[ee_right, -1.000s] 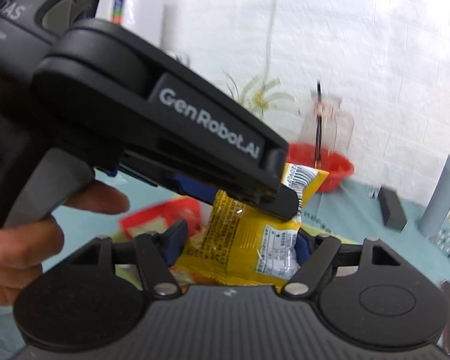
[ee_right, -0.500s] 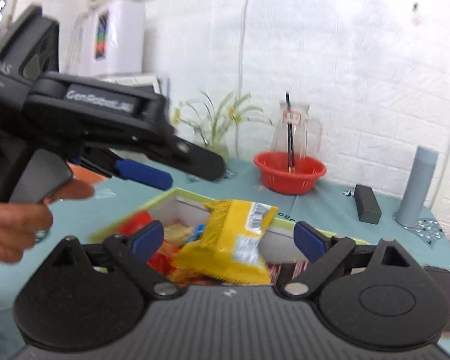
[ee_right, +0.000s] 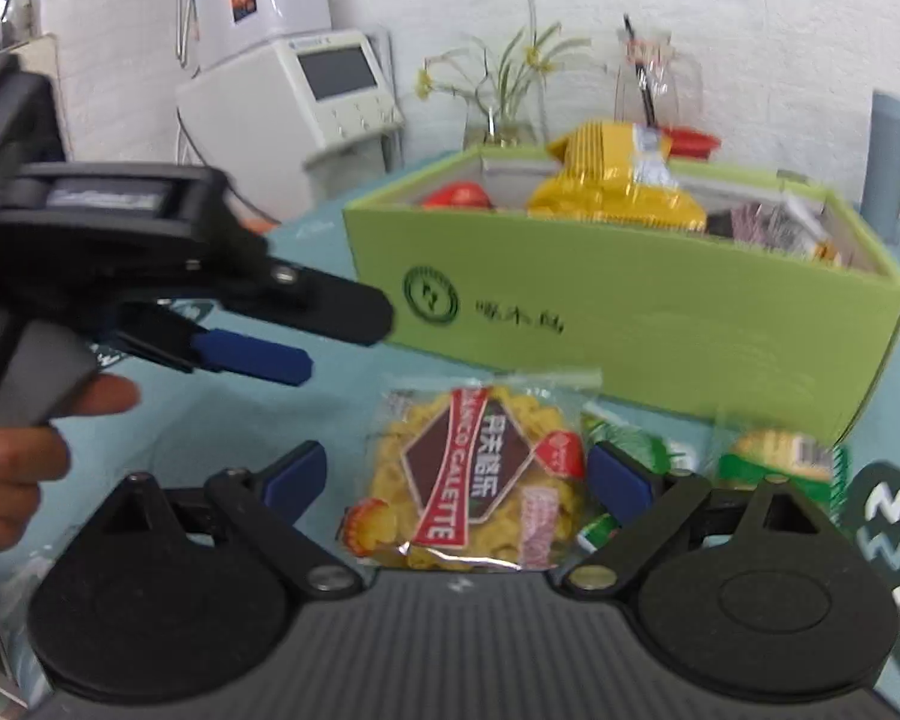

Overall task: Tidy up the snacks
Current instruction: 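Reach the left gripper to the clear Danco Galette waffle packet, then close the left gripper on the waffle packet and lift it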

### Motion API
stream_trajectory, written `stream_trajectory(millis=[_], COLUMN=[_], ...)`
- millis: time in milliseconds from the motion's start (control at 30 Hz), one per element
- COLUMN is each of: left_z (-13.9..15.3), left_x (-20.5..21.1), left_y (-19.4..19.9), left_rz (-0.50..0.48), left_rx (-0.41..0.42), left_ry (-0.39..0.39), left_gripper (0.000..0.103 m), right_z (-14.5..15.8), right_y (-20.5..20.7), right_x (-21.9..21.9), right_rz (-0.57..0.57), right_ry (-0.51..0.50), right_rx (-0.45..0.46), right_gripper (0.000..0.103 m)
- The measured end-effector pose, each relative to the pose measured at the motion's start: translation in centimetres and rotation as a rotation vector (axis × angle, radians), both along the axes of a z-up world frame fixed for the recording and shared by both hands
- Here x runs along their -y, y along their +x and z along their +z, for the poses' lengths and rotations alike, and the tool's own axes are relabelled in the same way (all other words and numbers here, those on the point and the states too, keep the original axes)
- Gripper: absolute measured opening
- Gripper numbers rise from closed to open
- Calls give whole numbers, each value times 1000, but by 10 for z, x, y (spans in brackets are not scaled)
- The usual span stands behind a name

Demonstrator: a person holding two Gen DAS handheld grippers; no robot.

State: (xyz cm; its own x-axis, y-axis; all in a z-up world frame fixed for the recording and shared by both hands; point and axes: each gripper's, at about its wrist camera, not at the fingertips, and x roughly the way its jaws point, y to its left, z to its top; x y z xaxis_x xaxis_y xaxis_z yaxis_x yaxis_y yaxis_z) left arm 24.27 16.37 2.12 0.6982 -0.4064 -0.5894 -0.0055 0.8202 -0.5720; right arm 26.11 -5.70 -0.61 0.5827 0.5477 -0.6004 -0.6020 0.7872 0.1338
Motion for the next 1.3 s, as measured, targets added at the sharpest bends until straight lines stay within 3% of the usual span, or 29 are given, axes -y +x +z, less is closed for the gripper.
stream_trajectory(millis=[167, 267, 400, 633, 900, 1100, 1300], left_z=[-4, -8, -16, -19, -20, -20, -19], left_x=[-4, -2, 10, 27, 29, 31, 29], left_y=[-8, -9, -5, -4, -3, -3, -2], left_rz=[13, 0, -18, -36, -34, -37, -34], left_rx=[-5, -17, -42, -42, -43, -45, -52], left_ry=[22, 16, 37, 89, 91, 91, 63], left_gripper=[76, 76, 77, 77, 79, 79, 80], right_z=[8, 9, -2, -4, -3, -3, 3], right_y=[-17, -17, -8, -12, -14, -18, -25], right_x=[-16, -20, -20, -23, -17, -14, 3], right_rz=[68, 32, 34, 38, 4, 44, -24], right_ry=[11, -37, -13, -63, -55, -20, -2], right_rx=[10, 48, -25, 6, 11, -14, 3], right_gripper=[93, 93, 93, 93, 93, 93, 93])
